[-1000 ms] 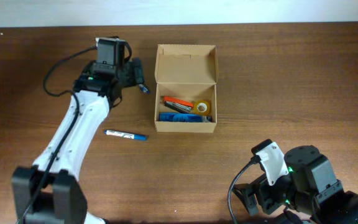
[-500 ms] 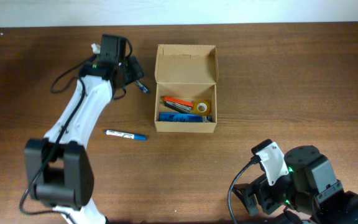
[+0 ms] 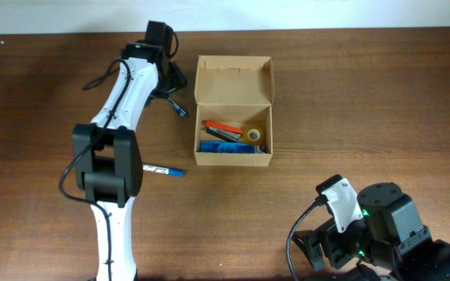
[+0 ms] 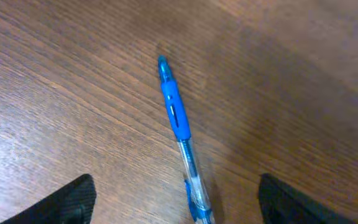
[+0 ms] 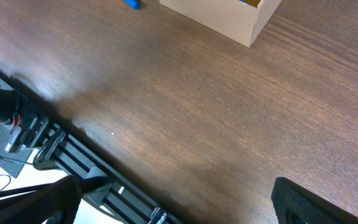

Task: Pack container
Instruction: 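Move the left gripper to the blue pen and grasp it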

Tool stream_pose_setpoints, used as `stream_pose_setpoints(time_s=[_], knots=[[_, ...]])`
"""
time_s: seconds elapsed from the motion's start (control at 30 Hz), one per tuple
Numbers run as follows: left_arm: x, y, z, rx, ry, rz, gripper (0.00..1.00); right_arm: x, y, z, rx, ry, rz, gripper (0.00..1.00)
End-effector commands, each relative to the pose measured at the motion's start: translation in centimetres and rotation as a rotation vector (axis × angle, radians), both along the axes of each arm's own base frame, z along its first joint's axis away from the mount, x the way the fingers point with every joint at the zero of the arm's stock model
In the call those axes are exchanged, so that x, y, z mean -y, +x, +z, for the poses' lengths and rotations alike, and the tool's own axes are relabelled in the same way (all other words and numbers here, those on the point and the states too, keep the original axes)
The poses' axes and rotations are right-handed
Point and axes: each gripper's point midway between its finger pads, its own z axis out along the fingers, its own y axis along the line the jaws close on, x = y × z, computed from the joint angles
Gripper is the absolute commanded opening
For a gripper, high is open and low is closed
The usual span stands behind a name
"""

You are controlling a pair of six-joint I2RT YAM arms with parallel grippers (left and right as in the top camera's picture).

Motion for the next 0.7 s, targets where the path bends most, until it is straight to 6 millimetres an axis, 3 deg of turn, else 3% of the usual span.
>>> stream_pose_setpoints(time_s=[0.0,0.27,0.5,0.67], knots=[[0.1,0.5,-0.1,0.009,-0.013,0.018,0.81,-0.1,0.0,0.5,0.017,0.008,0.004,0.99],[0.2,0.3,-1.0,-0.010,-0.038,0.083,0.74,-0.1,0.0,0.5,0.017,0.008,0.004,0.99],[1.1,-0.5,-3.7,-0.077,-0.093,0.094,0.73,-0.1,0.0,0.5,0.017,0.008,0.004,0.99],[1.1,-0.7,-4.0,-0.091,-0.090,0.095,0.69,-0.1,0.0,0.5,0.017,0.008,0.004,0.99]])
